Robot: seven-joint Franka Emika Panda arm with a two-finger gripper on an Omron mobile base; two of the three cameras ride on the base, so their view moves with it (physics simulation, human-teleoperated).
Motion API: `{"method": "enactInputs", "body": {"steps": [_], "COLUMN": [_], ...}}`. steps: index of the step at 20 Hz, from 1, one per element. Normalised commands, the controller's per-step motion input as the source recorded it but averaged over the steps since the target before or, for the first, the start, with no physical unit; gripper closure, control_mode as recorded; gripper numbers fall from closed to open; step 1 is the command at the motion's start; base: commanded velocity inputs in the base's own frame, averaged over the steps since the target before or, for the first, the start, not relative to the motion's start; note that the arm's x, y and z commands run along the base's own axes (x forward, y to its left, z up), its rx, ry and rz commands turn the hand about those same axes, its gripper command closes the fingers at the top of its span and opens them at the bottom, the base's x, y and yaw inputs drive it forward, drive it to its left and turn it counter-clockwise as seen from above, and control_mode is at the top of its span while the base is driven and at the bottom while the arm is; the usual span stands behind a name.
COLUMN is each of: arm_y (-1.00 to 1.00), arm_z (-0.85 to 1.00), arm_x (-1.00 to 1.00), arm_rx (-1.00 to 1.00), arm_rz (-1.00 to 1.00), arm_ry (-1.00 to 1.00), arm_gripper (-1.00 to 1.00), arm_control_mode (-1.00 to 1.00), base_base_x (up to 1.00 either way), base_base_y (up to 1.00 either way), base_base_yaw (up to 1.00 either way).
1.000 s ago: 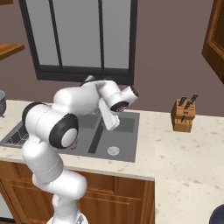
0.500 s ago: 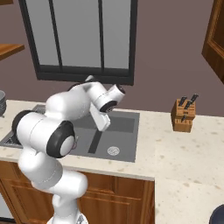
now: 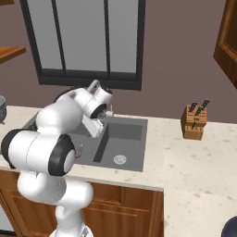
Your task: Turn on the sink faucet. Then move the eggplant from the counter to the sink. Turn off the sink. Move the vegetable from the sink to the pot next to the stove. Finally move the pot to the front left burner.
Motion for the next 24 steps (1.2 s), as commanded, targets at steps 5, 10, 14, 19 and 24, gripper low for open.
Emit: {"method": "enactInputs", "body": {"steps": [5,10,14,19,24], "arm_y": [0.65,0.58,0.51,0.39,0.09], "arm_z": [0.0,0.0,-0.07,-0.1,-0.06], "arm_x": [-0.11,0.0,0.05,0.12,0.02], "arm_rx": [-0.18,-0.21,-0.2,-0.2,-0.15], "arm_rz": [0.14,0.18,0.22,0.2,0.08], "arm_ry": [-0.01,0.0,0.0,0.0,0.0], "arm_gripper": [-1.0,-1.0,-1.0,-1.0,-1.0], "arm_control_mode": [-1.0,-1.0,-1.0,-1.0,-1.0], "base_base_x": [0.0,0.0,0.0,0.0,0.0], "base_base_y": [0.0,0.0,0.0,0.0,0.0], "base_base_yaw": [0.0,0.0,0.0,0.0,0.0]}}
